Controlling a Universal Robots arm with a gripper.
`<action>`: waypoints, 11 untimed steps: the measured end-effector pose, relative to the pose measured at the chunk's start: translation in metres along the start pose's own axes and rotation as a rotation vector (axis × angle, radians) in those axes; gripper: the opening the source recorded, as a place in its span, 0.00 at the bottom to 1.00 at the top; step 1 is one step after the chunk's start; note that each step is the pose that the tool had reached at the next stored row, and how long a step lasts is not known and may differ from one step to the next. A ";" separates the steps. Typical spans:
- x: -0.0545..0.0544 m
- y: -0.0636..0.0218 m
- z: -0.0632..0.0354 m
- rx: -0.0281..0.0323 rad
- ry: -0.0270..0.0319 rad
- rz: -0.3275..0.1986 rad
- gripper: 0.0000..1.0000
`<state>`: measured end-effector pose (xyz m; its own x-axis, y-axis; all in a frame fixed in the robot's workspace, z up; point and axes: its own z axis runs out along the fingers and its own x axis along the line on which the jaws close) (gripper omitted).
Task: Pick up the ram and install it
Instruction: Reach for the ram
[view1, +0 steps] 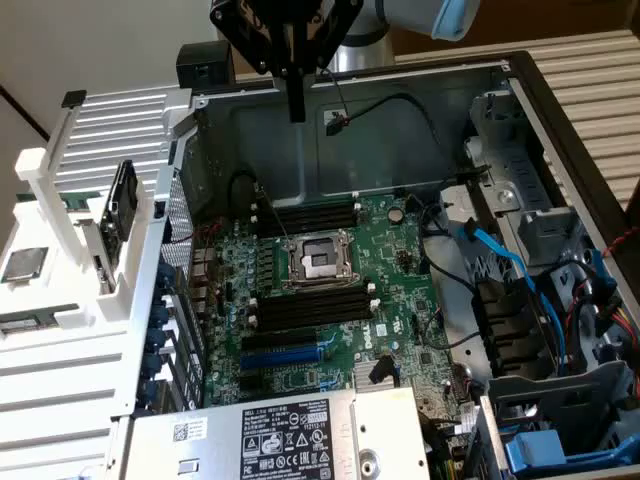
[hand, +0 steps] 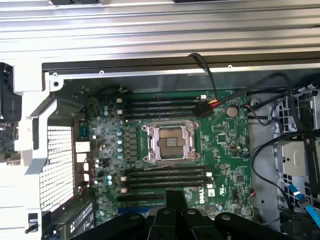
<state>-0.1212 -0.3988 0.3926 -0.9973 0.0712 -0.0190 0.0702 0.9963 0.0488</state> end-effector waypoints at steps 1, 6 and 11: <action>0.000 0.0000 0.0000 0.0000 0.0000 0.000 0.10; 0.000 0.0000 0.0000 0.0001 0.0000 0.000 0.10; 0.000 0.0000 0.0000 0.0001 0.0000 0.000 0.10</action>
<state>-0.1212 -0.3988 0.3926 -0.9973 0.0712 -0.0190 0.0702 0.9963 0.0488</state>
